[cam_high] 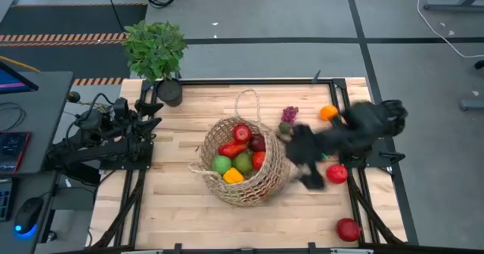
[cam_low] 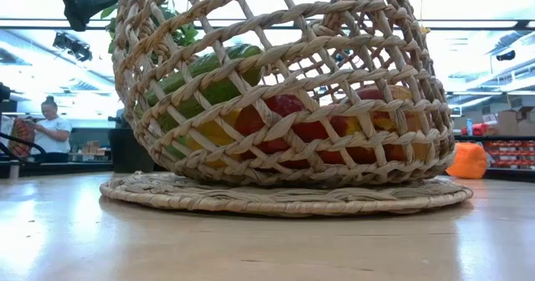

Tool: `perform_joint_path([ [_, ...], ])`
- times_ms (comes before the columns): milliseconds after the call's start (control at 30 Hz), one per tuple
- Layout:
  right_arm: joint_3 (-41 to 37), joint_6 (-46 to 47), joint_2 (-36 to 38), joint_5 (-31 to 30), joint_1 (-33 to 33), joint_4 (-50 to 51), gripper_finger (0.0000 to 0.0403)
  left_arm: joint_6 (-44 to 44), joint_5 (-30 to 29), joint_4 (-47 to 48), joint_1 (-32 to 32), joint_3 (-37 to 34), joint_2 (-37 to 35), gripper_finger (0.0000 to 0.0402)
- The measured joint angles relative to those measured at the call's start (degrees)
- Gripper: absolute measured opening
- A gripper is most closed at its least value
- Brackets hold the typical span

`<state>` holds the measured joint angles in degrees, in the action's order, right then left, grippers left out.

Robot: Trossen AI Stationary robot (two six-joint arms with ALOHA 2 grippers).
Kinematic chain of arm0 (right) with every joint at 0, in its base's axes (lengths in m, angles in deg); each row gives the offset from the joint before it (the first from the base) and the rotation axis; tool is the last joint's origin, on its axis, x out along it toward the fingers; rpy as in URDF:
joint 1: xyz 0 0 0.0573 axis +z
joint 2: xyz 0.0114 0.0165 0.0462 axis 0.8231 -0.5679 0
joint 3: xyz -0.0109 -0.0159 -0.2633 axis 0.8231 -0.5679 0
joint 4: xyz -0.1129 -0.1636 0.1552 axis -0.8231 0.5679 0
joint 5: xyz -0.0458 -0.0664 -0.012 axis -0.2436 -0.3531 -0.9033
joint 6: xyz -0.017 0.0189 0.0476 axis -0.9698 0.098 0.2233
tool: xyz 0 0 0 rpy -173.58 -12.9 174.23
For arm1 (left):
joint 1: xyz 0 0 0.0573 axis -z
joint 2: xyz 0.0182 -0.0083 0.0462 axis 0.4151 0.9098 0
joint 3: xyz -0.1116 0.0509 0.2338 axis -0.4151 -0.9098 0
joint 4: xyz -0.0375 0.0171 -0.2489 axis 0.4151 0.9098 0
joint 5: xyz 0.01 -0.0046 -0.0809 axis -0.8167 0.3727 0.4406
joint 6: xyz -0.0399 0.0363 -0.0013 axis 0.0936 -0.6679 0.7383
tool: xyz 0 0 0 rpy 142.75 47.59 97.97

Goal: Build produce basket
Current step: Put the red pomegranate into the brown basket

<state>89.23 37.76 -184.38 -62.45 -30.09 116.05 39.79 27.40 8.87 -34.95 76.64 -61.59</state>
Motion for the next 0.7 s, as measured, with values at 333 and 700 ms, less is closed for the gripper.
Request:
perform_joint_path([
  [333, -18.4, 20.9, 6.77, -6.65, 25.68, -2.98, 0.0375, 0.0, 0.0, 0.0, 0.0, 0.0, 0.0, 0.039],
  [700, -45.42, 39.82, 8.46, 7.35, 35.16, -15.89, 0.0375, 0.0, -0.01, 0.01, 0.01, 0.0, 0.0, 0.039],
])
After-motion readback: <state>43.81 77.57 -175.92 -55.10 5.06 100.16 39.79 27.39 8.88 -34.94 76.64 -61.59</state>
